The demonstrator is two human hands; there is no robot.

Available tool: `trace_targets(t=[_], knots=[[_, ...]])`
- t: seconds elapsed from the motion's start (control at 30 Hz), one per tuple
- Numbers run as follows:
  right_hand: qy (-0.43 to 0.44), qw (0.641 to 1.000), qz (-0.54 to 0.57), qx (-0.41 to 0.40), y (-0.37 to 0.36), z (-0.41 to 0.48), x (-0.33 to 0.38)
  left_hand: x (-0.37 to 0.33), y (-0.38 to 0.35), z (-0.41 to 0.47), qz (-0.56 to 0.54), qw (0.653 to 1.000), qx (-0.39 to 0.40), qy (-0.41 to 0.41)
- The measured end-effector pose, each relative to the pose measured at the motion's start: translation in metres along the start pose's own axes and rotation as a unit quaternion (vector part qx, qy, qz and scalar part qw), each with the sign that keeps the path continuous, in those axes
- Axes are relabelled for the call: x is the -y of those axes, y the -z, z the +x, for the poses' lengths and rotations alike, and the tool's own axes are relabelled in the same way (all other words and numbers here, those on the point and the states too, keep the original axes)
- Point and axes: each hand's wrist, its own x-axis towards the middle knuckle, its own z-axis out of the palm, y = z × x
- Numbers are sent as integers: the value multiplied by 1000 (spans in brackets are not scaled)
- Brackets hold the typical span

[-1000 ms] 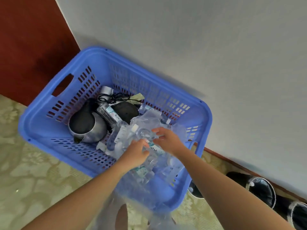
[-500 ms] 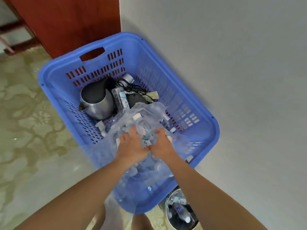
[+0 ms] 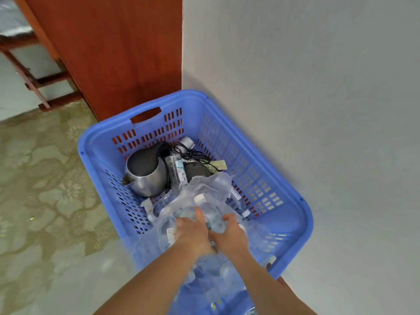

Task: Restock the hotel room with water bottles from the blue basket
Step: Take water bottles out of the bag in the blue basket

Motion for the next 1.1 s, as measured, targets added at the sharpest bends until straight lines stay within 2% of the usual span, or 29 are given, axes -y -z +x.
trace_targets(t=[0.07,0.13,0.3,0.4,0.47,0.53,0.6,0.73,0.87,0.97,1.1], knots=[[-17,999,30,14,8,-3,2,0,9,0,-36,999,17,2],[-37,993,109,39,13,-6,2,5,17,1,-113,993,41,14],[-114,954,256,111,14,-16,4,20,38,-4,-267,956,117,30],[-170,893,384,163,15,-19,4,32,39,-6,-369,916,156,32],[-203,831,474,208,17,-25,1,37,35,-9,-422,888,180,37],[-199,788,535,230,21,-30,-1,37,28,-13,-451,873,183,37],[-182,784,547,228,22,-34,-1,35,21,-16,-475,864,163,39],[-138,800,544,210,21,-43,2,36,15,-25,-579,808,105,34],[-109,845,482,204,30,-50,5,42,11,-48,-620,782,53,-22],[-85,862,451,213,43,-57,17,49,16,-64,-655,754,26,-45],[-10,847,470,247,66,-80,47,62,38,-95,-701,710,-34,-64]])
